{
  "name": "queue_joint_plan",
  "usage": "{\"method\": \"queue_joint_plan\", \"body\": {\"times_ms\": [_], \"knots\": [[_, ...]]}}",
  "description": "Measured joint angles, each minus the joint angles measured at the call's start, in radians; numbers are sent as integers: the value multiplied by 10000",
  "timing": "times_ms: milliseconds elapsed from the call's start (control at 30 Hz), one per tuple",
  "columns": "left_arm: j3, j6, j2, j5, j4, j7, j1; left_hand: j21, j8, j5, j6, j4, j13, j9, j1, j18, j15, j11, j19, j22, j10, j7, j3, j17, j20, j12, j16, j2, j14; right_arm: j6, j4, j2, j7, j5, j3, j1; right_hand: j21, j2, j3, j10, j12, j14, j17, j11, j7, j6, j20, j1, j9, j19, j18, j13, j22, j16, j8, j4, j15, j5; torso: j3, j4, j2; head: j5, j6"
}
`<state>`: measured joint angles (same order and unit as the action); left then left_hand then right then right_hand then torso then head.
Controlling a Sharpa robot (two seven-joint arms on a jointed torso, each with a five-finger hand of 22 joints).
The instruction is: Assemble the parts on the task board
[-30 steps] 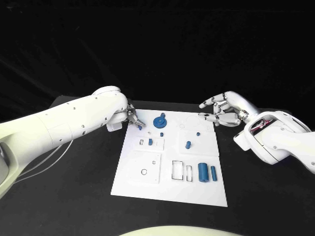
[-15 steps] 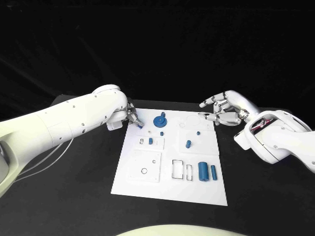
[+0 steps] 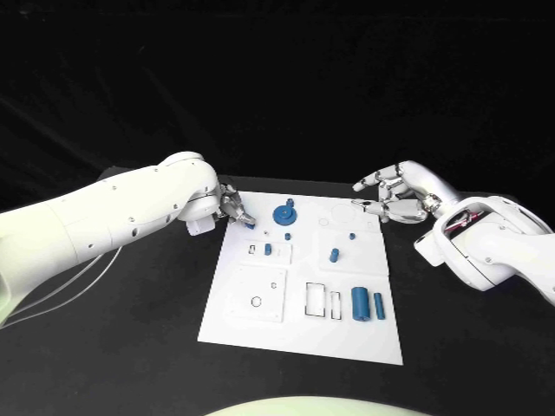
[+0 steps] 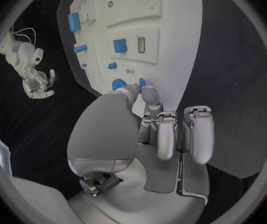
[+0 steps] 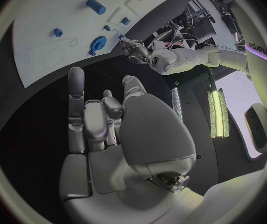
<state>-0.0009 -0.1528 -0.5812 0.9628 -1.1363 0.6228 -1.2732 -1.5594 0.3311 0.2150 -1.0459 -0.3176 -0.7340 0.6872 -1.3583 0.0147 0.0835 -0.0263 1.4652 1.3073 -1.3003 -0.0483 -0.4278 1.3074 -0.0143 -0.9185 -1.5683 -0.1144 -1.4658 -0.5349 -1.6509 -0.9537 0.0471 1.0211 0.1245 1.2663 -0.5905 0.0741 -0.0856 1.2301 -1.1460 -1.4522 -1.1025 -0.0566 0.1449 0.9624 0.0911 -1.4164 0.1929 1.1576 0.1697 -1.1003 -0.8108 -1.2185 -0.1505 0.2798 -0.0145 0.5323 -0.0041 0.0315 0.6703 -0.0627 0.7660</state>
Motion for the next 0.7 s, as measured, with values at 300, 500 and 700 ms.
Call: {"method": "queue_joint_plan", "body": {"times_ms": [300,500,700], "knots": [[-34,737,-722,-370,-1369,-64,32,0,243,-2,13,274,-131,196,369,0,0,-25,0,0,-96,-14,-548,0,0,-202,0,-216,1,115,10,-53,39,-57,2,2,0,0,18,0,0,0,1,0,0,0,0,0,-1,0,0,0,1,0,0,18,0,0,18,37,-69,-19,-6],[-79,1172,-1172,-376,-2219,-116,203,0,322,-3,14,344,-205,268,511,0,1,-44,0,0,-175,-15,-741,0,0,-286,0,-277,1,171,10,-82,47,-73,4,2,0,0,18,0,0,0,2,0,0,0,0,0,-2,0,0,1,2,0,0,18,0,0,26,61,-90,-11,73],[-89,1580,-1555,-56,-2954,-164,452,0,403,39,53,354,-275,344,592,0,1,-51,0,0,-192,-12,-882,-1,0,-341,0,-358,1,202,10,-106,50,-84,4,2,0,0,18,0,0,0,3,0,0,0,0,0,-2,0,0,1,2,0,0,18,0,0,25,68,-94,-38,114]]}}
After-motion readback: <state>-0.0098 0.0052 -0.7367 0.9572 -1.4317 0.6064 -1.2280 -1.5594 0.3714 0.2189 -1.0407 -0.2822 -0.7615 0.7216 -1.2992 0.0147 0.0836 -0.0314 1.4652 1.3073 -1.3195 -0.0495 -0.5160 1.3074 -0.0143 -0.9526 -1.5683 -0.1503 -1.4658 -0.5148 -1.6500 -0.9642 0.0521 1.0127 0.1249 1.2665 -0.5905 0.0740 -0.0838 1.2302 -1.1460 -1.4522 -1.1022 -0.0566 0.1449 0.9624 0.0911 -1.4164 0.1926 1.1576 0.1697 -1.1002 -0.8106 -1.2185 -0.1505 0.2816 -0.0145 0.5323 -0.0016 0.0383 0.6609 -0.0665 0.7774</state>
